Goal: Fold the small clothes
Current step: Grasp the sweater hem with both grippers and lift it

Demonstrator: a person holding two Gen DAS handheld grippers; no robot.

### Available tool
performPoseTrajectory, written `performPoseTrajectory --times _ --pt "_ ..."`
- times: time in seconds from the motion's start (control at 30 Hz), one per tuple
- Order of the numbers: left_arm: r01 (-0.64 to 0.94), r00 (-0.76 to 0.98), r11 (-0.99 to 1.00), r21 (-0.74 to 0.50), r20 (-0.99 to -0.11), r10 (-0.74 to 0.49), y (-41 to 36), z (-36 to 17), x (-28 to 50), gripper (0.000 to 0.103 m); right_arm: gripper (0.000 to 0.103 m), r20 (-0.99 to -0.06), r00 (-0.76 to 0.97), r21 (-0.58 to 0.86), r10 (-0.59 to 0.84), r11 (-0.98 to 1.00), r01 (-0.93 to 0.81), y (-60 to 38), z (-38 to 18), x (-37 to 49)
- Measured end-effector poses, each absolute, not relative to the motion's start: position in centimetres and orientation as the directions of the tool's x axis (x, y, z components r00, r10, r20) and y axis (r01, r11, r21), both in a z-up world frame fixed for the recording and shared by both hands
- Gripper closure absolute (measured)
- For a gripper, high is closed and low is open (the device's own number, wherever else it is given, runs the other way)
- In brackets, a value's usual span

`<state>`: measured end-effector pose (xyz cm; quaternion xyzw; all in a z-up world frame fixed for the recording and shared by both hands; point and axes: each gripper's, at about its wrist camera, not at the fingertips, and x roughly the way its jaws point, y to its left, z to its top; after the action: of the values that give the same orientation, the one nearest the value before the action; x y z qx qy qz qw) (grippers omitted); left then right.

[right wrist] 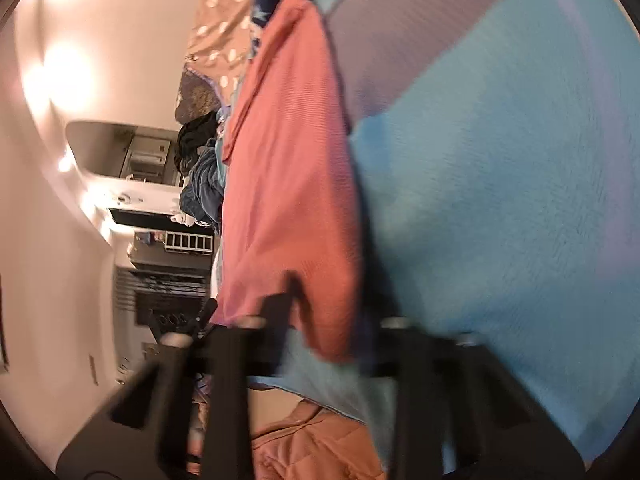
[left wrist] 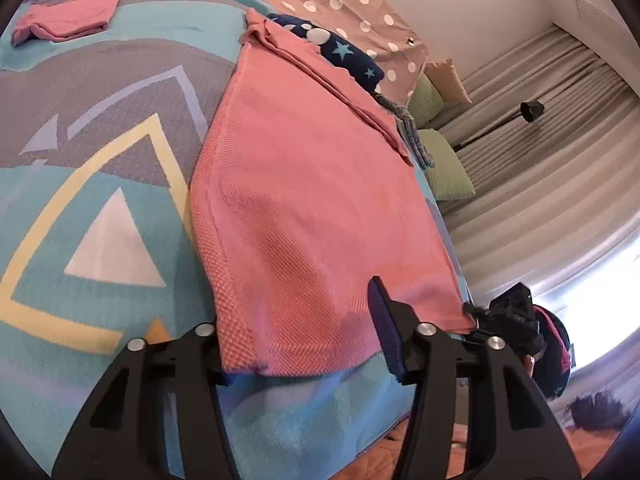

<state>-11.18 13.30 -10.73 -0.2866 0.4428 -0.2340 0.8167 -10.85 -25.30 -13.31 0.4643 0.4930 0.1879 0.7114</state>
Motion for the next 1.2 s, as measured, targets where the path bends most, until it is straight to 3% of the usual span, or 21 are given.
performPoseTrajectory --times 0.03,0.07,0.4,0.77,1.2 --pt "0.122 0.502 0.745 -0.656 -0.607 -0.617 13.2 -10.7 -11.1 0.094 0.096 -0.521 0.449 0.849 0.726 0.497 0.183 -25.3 -13.2 -11.0" --pt "0.124 0.502 0.756 -0.643 -0.617 -0.606 13.2 -10.6 -11.1 0.098 0.097 -0.519 0.460 0.847 0.720 0.507 0.163 -25.3 -12.8 -11.2" --pt "0.236 0.667 0.697 -0.677 -0.409 -0.623 14.7 -2.9 -13.2 0.100 0.098 -0.356 0.589 0.856 0.726 0.506 -0.106 -26.3 -4.5 -13.2" --pt "0.211 0.654 0.727 -0.654 -0.458 -0.602 14.5 -3.2 -12.3 0.100 0.098 -0.388 0.609 0.834 0.691 0.544 -0.086 -26.2 -4.8 -12.0" --pt "0.254 0.688 0.738 -0.625 -0.419 -0.592 13.9 0.2 -8.5 0.100 0.098 -0.359 0.706 0.731 0.610 0.655 -0.193 -25.2 -1.0 -8.4"
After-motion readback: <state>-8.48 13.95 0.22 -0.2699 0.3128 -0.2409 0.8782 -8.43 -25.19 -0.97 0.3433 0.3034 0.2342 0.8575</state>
